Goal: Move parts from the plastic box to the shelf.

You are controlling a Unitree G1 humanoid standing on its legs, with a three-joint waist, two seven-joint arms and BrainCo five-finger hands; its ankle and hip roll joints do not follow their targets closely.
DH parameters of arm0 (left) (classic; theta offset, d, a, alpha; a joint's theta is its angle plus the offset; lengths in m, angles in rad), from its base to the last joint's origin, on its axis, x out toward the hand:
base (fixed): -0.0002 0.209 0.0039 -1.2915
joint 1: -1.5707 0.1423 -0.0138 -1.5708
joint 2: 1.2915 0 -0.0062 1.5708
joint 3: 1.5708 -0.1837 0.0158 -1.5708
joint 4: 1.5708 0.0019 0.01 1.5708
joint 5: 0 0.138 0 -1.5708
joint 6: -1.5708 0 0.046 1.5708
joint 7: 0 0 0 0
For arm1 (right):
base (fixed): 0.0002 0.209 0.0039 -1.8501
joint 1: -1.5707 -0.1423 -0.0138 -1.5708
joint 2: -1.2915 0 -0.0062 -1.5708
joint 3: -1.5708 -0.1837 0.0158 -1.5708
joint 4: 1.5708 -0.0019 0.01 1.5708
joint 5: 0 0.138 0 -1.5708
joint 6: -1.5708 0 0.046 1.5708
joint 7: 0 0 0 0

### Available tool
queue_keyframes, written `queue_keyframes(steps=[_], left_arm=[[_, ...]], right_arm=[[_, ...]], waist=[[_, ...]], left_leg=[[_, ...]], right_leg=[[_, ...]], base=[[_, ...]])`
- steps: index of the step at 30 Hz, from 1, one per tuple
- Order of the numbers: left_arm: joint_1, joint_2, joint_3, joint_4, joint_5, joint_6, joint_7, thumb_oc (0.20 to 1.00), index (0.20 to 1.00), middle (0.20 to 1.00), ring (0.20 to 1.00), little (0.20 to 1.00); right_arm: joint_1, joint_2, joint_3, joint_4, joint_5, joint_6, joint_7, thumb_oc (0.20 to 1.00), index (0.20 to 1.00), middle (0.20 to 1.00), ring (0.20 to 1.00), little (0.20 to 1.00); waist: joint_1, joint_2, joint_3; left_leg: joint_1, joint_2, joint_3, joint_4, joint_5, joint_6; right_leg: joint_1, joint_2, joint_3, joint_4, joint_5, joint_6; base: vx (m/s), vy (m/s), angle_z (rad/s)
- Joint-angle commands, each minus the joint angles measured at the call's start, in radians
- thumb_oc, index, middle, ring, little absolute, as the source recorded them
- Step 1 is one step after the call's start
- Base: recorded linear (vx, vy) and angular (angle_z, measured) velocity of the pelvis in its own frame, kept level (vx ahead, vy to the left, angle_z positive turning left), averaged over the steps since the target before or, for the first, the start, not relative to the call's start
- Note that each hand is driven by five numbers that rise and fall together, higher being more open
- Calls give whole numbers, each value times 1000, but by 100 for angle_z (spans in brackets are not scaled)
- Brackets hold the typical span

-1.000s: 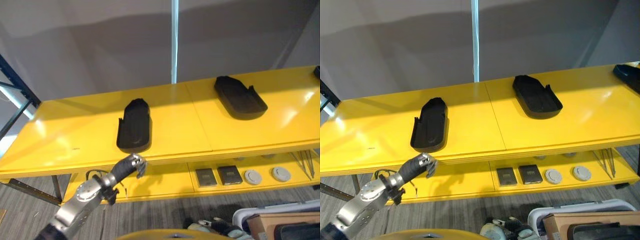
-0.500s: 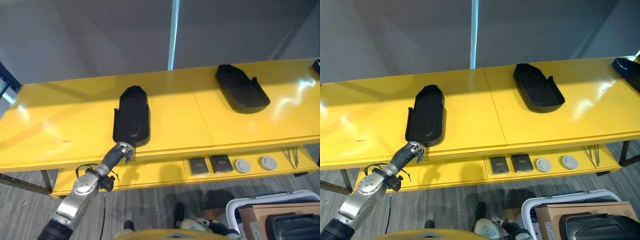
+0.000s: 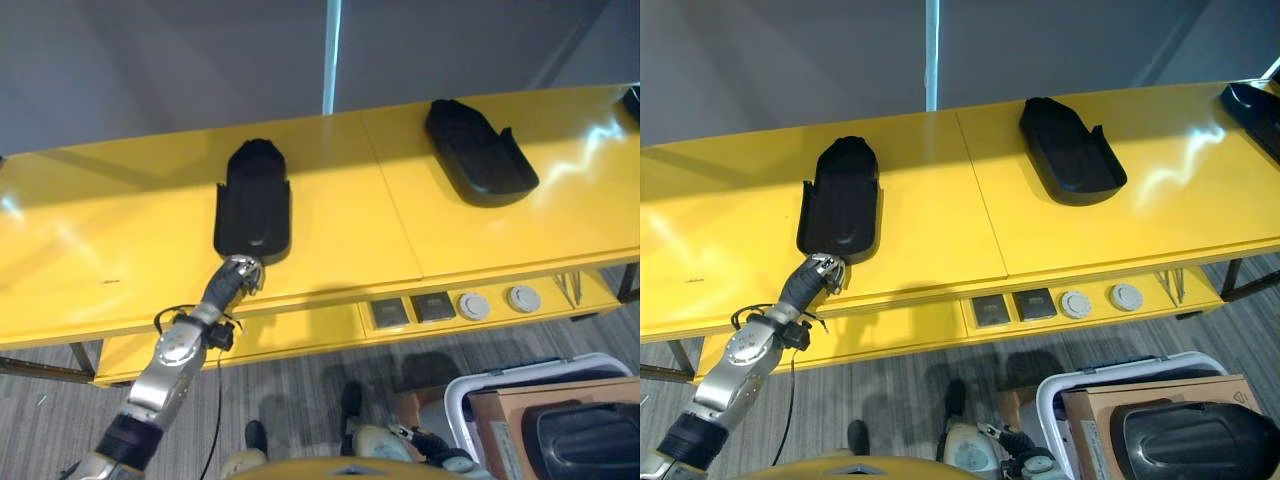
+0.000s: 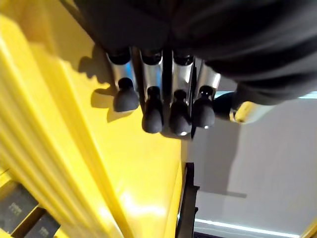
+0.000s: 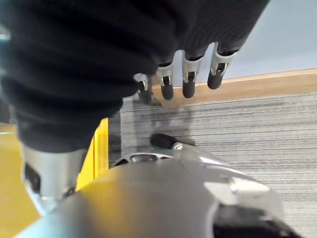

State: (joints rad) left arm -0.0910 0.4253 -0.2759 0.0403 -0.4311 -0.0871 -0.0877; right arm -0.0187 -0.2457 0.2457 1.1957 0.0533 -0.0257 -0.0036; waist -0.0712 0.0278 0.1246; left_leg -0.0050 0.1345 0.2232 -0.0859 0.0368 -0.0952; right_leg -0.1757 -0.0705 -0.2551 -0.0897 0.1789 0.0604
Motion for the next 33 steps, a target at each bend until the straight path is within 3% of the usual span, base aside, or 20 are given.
queue_keyframes(steps=[1,12,16,21,22,23,27,33], left_arm=[[-52,19,11,2,-23,-55,25,200,200,200,200,200],[-63,18,10,-14,-6,-59,40,200,200,200,200,200],[42,57,74,-199,10,-91,25,200,200,200,200,200],[160,38,143,-367,38,-143,63,200,200,200,200,200],[185,39,149,-392,49,-146,66,526,526,526,526,526],[189,39,151,-397,49,-144,66,1000,1000,1000,1000,1000],[275,51,157,-422,102,-158,100,1000,1000,1000,1000,1000],[262,73,136,-405,171,-167,132,1000,1000,1000,1000,1000]], right_arm=[[-26,42,53,27,24,-1,-16,1000,1000,1000,1000,1000],[-32,45,58,28,39,-4,-20,1000,1000,1000,1000,1000],[-35,39,35,45,34,-5,-22,1000,1000,1000,1000,1000],[-46,43,17,81,26,-3,-34,1000,1000,1000,1000,1000],[-51,43,14,89,26,-2,-36,1000,1000,1000,1000,1000],[-50,44,15,90,26,-3,-36,1000,1000,1000,1000,1000],[-50,52,11,86,34,-7,-44,1000,1000,1000,1000,1000],[-22,53,-16,66,66,-11,-54,1000,1000,1000,1000,1000]], waist=[[-17,-37,31],[-15,-40,34],[17,-33,29],[60,-33,4],[69,-34,-3],[68,-34,-2],[105,-42,-20],[106,-64,-16]], left_leg=[[-30,21,-26,-1,-40,-5],[2,24,-18,-1,-48,-3],[42,19,-36,-1,-59,-2],[85,11,-62,-1,-75,1],[92,10,-68,-1,-78,2],[95,9,-69,-1,-78,2],[134,-3,-102,-1,-93,10],[138,-43,-117,-1,-107,37]], right_leg=[[81,-69,3,2,-128,86],[114,-65,9,2,-139,80],[174,-76,-15,2,-151,81],[239,-90,-52,2,-162,83],[251,-92,-57,2,-165,84],[254,-92,-58,2,-166,84],[311,-101,-82,2,-179,84],[309,-136,-86,10,-155,109]], base=[[0,0,0],[1,-3,-5],[0,0,0],[14,16,29],[-10,7,29],[6,11,44],[21,58,25],[-24,131,13]])
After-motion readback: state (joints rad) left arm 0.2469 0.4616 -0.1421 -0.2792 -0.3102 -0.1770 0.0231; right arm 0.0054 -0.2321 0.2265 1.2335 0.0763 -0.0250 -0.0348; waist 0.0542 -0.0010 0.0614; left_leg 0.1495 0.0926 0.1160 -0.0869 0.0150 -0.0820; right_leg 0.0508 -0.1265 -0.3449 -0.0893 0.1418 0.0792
